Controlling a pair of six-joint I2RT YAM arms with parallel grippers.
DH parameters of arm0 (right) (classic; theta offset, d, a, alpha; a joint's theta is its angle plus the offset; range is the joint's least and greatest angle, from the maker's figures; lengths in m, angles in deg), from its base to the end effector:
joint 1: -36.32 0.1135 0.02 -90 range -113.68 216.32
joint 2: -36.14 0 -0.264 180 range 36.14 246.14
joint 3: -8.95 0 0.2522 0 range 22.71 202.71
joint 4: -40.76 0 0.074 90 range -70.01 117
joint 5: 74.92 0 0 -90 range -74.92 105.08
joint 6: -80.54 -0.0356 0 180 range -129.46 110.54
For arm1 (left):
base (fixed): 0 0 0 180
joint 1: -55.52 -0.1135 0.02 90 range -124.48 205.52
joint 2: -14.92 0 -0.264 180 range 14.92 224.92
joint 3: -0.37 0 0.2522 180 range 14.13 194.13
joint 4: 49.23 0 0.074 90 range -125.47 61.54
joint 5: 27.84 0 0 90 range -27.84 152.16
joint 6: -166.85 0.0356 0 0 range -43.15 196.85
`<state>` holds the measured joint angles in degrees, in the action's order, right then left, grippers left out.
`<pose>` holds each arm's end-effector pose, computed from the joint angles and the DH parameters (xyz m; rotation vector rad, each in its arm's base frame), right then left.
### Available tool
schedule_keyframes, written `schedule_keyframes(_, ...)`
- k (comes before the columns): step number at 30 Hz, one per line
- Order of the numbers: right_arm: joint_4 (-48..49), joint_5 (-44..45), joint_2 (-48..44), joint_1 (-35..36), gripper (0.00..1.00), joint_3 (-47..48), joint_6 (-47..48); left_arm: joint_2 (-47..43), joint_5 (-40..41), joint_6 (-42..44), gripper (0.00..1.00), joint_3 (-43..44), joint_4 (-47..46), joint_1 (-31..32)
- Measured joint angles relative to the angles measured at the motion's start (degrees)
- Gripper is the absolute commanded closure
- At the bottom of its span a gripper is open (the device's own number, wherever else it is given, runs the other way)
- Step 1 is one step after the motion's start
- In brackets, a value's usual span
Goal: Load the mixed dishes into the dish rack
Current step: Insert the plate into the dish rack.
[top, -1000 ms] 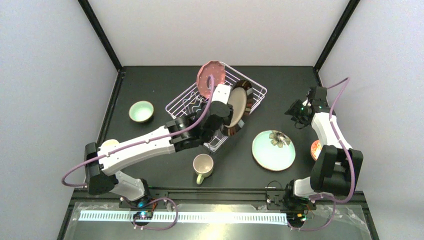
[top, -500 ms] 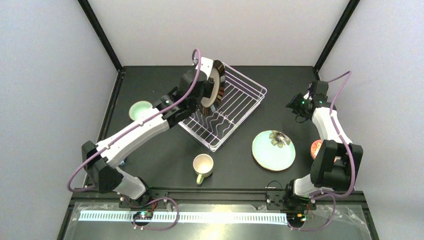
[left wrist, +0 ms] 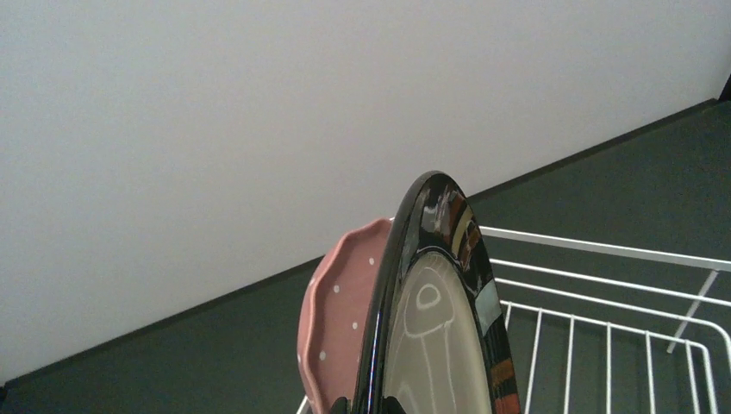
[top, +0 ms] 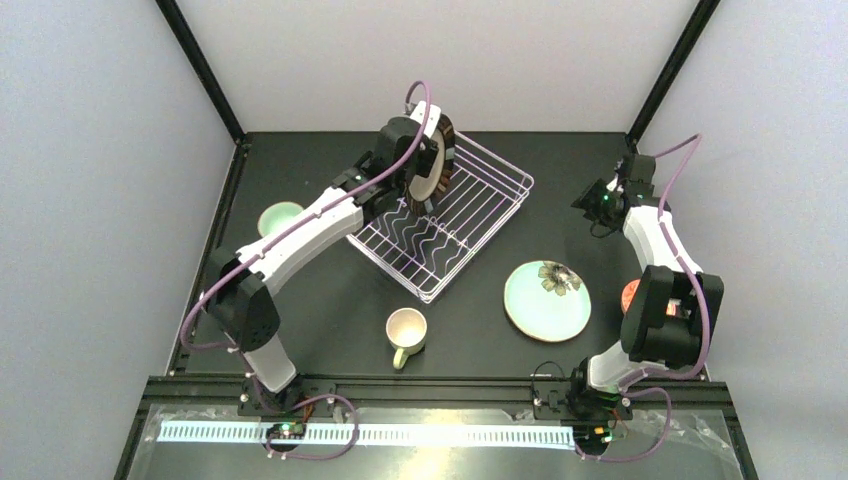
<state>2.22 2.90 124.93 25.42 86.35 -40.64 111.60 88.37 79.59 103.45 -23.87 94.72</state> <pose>0.3271 -0.0553 0.2444 0.7932 2.3285 0.4160 0.3211 -0.2416 0.3694 0.3733 1.8289 -0.0040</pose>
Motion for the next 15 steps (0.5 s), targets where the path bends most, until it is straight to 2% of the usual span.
schedule_keyframes(15,6.16,-1.53,1.44,0.00,0.21,0.63,-0.26,7.04,-6.45,8.24,0.99,9.16,-3.34,-5.92)
